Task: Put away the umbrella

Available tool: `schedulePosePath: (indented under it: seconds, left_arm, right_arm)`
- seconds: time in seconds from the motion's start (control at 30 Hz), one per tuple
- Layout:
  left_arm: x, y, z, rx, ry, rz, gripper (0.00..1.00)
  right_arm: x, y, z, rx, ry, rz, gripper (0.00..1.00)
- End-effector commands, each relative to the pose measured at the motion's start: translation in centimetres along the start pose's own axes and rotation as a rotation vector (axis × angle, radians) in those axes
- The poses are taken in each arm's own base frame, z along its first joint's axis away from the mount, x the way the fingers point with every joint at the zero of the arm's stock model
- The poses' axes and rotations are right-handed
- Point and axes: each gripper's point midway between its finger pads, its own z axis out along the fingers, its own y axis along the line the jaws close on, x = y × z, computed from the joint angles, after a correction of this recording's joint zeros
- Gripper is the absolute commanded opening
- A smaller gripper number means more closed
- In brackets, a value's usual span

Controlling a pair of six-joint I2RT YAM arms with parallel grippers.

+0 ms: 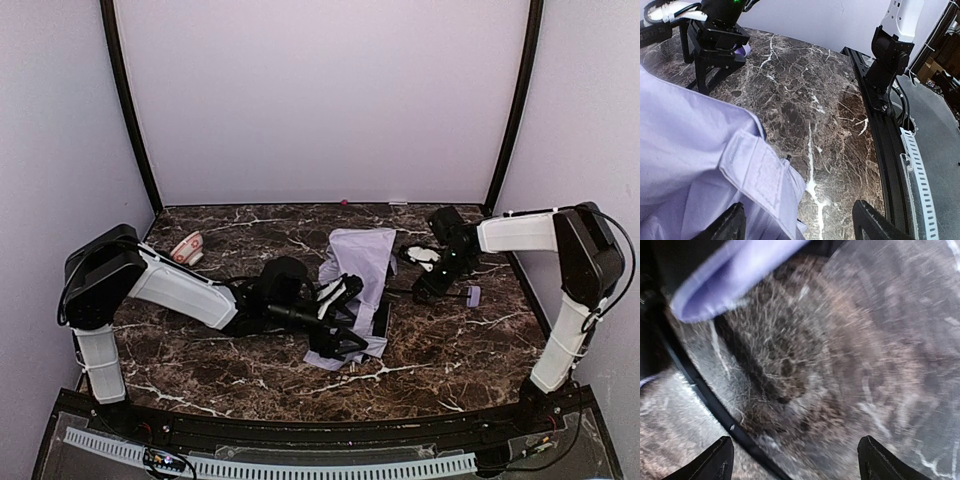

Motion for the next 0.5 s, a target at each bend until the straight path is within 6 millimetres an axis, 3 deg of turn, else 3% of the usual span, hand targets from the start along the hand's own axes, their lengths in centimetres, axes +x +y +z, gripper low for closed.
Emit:
schedulePosePath:
  seconds: [0.0,0.13,0.23,0.3,0.4,0.47]
  left_arm:
    - [-1.0,0.5,0.4,0.001,-0.005,0.016,0.70]
    - [-1.0,0.1,0.6,0.032,0.002,0.022,0.43]
    - [-1.2,-0.3,0.6,0.057,0.002,0.028,0.15]
    - [-1.6,-1.0,0.1,0.077,-0.003,0.038,0.02]
    - [-2.2,-2.1,-1.3,0.090,-0.015,0.082,0.00]
    - [-2.4,-2.8,-2.4,0.090,-0.012,0.121,0.00]
  right_arm:
    - [-0.2,0.0,1.5,-0.015,-0.002,-0.016,0.85]
    - [0.0,0.4,2.4,-0.044,0.013,-0.009,0.73]
    - [0.0,0.6,2.8,-0.061,0.019,-0.001,0.44]
    - [-0.1,0.9,2.9,-0.073,0.014,-0.002,0.25]
    - [-0.8,1.1,2.4,-0.091,-0.012,-0.009,0.05]
    - [-1.7,1.1,1.6,-0.107,-0.040,-0.002,0.00]
